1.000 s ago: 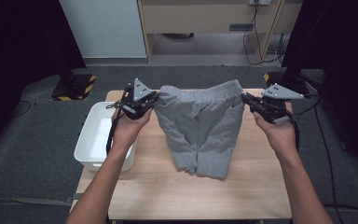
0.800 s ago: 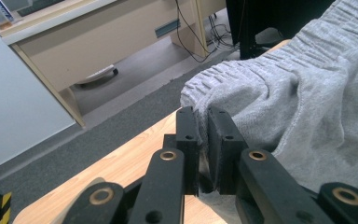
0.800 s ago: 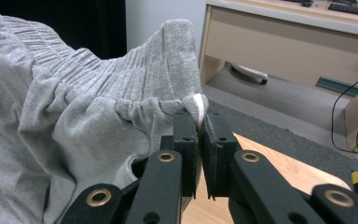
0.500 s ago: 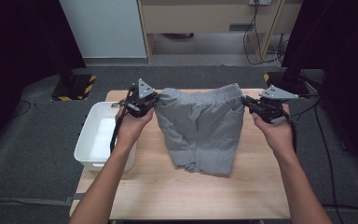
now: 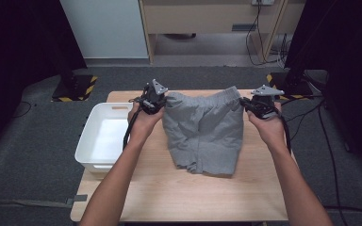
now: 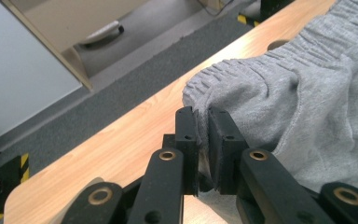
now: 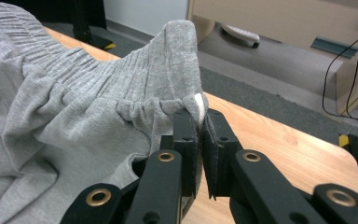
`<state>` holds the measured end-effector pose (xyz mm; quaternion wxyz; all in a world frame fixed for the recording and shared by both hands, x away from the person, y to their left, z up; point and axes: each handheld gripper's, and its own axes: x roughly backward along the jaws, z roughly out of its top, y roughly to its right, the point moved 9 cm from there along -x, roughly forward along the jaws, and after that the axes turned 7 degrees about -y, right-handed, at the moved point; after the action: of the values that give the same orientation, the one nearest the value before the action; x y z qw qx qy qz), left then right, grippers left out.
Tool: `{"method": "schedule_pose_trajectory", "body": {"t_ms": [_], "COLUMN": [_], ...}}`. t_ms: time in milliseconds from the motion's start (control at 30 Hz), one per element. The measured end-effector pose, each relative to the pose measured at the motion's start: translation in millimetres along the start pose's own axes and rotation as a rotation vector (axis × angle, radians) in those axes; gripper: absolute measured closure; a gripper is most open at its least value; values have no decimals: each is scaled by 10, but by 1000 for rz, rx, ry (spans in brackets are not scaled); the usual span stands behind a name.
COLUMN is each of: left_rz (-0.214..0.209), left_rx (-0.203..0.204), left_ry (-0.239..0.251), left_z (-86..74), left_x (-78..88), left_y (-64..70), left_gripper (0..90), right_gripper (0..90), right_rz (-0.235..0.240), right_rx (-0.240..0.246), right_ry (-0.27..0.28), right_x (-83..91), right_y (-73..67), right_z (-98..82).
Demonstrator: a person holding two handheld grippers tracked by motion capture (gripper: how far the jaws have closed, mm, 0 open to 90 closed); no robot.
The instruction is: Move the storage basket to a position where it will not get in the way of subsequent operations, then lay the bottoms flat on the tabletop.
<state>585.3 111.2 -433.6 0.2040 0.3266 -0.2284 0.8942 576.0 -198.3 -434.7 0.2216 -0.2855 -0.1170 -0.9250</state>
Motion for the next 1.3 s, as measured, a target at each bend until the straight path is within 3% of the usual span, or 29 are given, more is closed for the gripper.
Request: {"method": "schedule_pose_trajectory", "body": {"t_ms": [400, 1100, 1167, 1233, 1300], "left_rz": [6, 6, 26, 54, 25], "left_rx": [-5, 1, 6, 25, 32], "left_ry": [-54, -60, -62, -68, -62], "left_z": [-67, -60, -63, -80, -84], "left_x": [-247, -306, -324, -343, -349], "left_y": [43, 59, 31, -3, 24], "left_gripper": [824, 820, 789, 621, 595], "right_gripper": [841, 835, 796, 640, 575], "right_rz": [-12, -17, -28, -44, -56], "right_rx": [-9, -15, -22, -58, -63], "right_ry": [-55, -74, -75, -72, -73], "right_x": [-229, -255, -267, -281, -282], "right_y": [7, 56, 76, 113, 136], "right_z": [-110, -141, -143, -146, -151]}}
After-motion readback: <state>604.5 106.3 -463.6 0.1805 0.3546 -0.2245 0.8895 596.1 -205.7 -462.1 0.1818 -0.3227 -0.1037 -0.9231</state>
